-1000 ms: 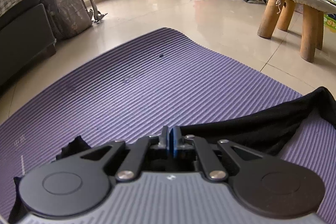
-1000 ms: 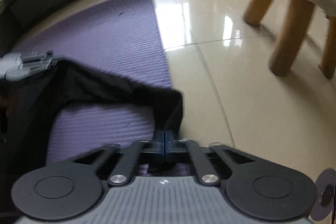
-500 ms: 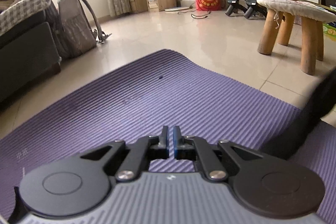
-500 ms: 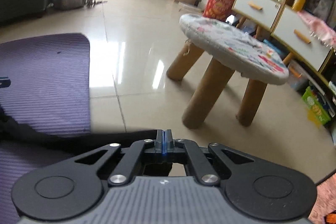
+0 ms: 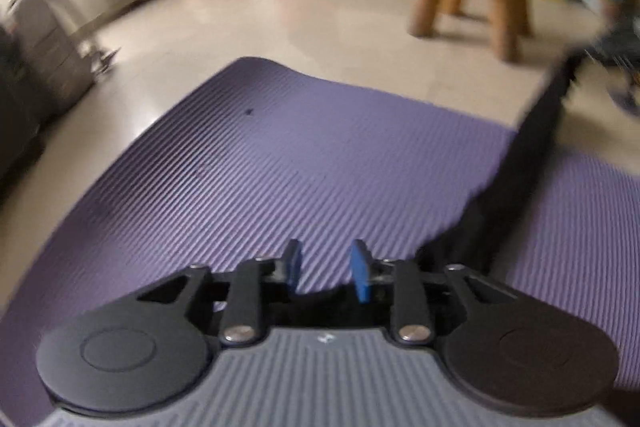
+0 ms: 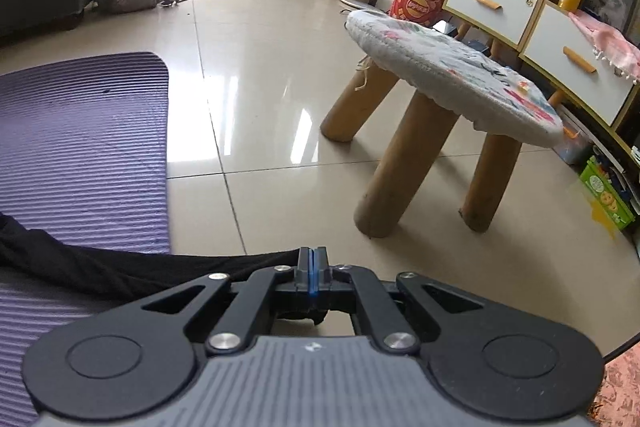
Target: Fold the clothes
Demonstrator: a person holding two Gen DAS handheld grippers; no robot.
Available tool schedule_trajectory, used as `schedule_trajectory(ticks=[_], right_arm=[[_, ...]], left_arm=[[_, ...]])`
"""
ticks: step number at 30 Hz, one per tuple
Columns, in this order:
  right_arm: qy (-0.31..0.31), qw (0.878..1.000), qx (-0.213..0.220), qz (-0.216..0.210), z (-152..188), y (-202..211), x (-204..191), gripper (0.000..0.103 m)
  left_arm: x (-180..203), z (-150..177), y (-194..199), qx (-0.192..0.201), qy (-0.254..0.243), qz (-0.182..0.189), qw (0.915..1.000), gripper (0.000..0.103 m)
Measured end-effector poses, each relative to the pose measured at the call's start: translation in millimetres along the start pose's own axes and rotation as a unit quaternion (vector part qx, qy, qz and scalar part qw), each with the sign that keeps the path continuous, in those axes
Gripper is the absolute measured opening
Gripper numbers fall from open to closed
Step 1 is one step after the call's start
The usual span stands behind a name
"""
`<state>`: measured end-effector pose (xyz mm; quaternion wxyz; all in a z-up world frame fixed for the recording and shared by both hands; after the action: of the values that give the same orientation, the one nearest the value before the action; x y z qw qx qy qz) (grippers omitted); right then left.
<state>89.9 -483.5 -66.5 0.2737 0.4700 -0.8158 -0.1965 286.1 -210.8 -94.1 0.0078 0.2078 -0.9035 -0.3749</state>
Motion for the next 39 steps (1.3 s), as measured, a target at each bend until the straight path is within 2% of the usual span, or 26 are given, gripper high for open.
schedule_trajectory(ticks=[1, 3, 5, 8, 9, 12, 13, 16, 21, 29, 32, 35, 39], right_arm=[[0.000, 1.000, 0.000, -0.002, 0, -1, -1, 0.000], [0.002, 1.000, -0.002, -0.006, 0, -1, -2, 0.000], [0.006, 1.000, -0.001, -0.004, 0, 0, -4, 0.000], [0.006, 1.000, -0.002, 0.000, 0, 0, -2, 0.000], [0.005, 1.000, -0.002, 0.001, 1, 0, 0, 0.000], [0.003, 1.000, -0.010, 0.004, 0, 2, 5, 0.000], [0.005, 1.000, -0.014, 0.004, -1, 4, 6, 0.000], [0.015, 1.000, -0.016, -0.001, -7, 14, 7, 0.000], [0.057, 0.998, -0.004, -0.001, -25, 44, 1, 0.000], [0.128, 0.992, -0.003, -0.012, -40, 92, -11, 0.000], [0.128, 0.992, -0.005, -0.003, -39, 83, -12, 0.000], [0.125, 0.992, -0.021, 0.019, -25, 44, -9, 0.000], [0.097, 0.994, -0.037, 0.026, -4, 1, -5, 0.000]], left_arm=[[2, 0, 2, -0.003, -0.011, 0.015, 0.9998, 0.049], [5, 0, 3, -0.006, -0.028, 0.033, 0.9990, 0.051], [13, -1, -3, -0.014, -0.050, 0.049, 0.9975, 0.051], [27, 3, -18, -0.042, -0.083, 0.073, 0.9930, 0.044], [30, 5, -23, -0.052, -0.091, 0.078, 0.9914, 0.037], [32, 3, -29, -0.057, -0.087, 0.089, 0.9906, 0.003], [32, 1, -29, -0.053, -0.082, 0.091, 0.9911, 0.003], [30, -2, -20, -0.011, -0.079, 0.074, 0.9941, 0.003], [18, -2, 0, 0.060, -0.040, 0.017, 0.9973, 0.003], [18, 1, 6, 0.116, -0.010, -0.059, 0.9915, 0.003], [20, 2, -6, 0.115, -0.006, -0.084, 0.9898, 0.003], [28, 3, -29, 0.098, -0.007, -0.089, 0.9912, 0.003], [34, 3, -38, 0.092, -0.015, -0.097, 0.9909, 0.004]])
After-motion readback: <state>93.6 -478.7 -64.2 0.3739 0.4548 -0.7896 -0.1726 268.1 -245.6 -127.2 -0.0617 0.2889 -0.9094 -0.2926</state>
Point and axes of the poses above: each gripper's, at about its wrist camera, not at the fingertips, and y roughly against the way its jaws point, x to its right, z to its underside, the point moved 5 cm from there along -y, roughly the way its jaws point, and after that the axes turned 7 degrees about x, right-handed, at the moved point
